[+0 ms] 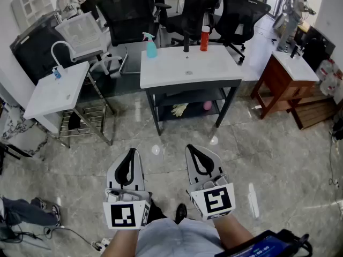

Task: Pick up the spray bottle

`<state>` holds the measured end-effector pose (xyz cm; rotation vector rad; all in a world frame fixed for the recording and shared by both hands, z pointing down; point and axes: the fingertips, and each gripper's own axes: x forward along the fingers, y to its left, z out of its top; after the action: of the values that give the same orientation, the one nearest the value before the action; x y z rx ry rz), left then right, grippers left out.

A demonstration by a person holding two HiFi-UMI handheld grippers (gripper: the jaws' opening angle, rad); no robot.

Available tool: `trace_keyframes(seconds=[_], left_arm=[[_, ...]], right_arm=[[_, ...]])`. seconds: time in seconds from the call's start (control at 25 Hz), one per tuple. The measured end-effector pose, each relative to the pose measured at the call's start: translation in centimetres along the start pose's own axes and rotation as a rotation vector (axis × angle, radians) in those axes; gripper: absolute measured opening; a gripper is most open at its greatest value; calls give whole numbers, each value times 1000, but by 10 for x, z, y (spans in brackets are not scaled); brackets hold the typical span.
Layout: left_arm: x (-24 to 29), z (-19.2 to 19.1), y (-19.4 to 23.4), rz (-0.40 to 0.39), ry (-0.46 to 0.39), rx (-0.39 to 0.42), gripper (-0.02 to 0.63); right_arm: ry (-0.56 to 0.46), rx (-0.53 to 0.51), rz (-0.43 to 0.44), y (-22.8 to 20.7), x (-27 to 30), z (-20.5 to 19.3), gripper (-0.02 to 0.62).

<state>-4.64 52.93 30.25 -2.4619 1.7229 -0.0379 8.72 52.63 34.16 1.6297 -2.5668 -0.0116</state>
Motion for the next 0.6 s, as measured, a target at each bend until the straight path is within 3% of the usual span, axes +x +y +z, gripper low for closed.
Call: trace_keyframes(seconds=[0.6], left_arm=[[0,-14,-1,19,41,-12,18]], right_arm=[[10,55,-11,-14,4,-10,21]])
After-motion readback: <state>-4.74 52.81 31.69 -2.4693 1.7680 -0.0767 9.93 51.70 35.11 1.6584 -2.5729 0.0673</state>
